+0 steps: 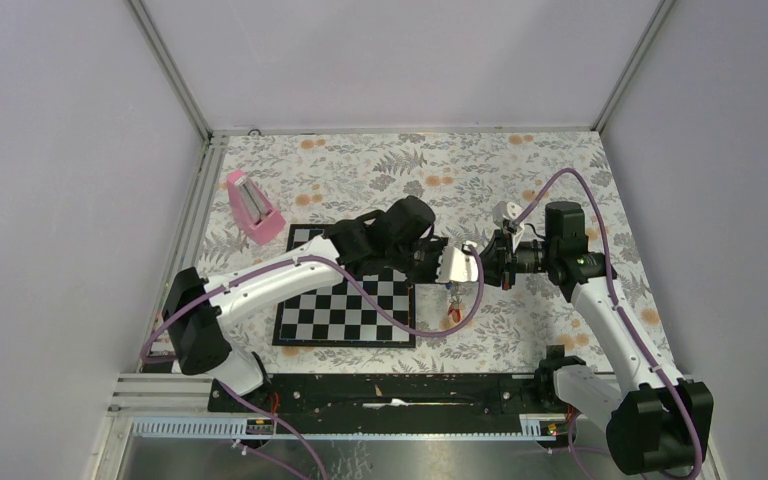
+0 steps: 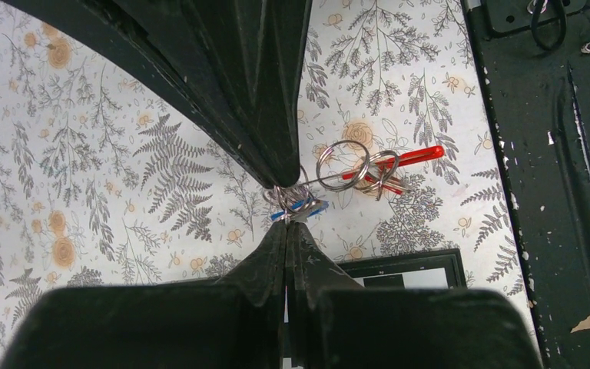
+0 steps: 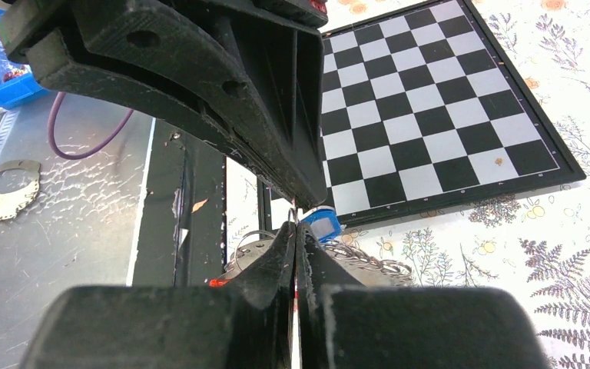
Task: Put the keys on the keyring
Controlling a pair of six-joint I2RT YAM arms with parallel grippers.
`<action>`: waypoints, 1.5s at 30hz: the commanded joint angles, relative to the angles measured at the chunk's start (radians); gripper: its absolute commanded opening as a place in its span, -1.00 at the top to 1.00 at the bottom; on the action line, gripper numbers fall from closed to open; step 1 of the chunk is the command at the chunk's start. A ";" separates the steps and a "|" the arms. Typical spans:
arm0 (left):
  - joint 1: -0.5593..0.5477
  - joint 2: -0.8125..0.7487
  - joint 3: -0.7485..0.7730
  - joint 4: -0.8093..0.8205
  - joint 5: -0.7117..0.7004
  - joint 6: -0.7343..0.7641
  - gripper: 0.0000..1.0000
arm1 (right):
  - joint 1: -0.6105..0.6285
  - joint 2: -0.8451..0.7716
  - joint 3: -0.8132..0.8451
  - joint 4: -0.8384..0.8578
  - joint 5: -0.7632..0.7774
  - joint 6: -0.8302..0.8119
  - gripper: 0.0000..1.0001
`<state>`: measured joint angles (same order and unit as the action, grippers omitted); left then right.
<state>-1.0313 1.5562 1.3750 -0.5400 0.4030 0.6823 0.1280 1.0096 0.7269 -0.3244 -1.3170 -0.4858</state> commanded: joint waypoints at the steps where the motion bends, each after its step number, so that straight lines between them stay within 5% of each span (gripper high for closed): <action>1: -0.020 0.015 0.091 0.041 0.012 0.034 1.00 | 0.002 -0.012 0.015 0.028 0.022 0.004 1.00; 22: -0.059 0.060 0.167 0.000 -0.050 0.088 0.99 | 0.007 -0.019 -0.028 0.097 0.014 0.067 1.00; 45: -0.058 -0.020 0.016 0.162 -0.233 0.025 0.37 | -0.005 -0.018 -0.070 0.311 -0.038 0.306 1.00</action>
<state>-1.0748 1.5898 1.4067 -0.5133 0.2199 0.7353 0.1276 0.9985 0.6628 -0.1135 -1.3033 -0.2420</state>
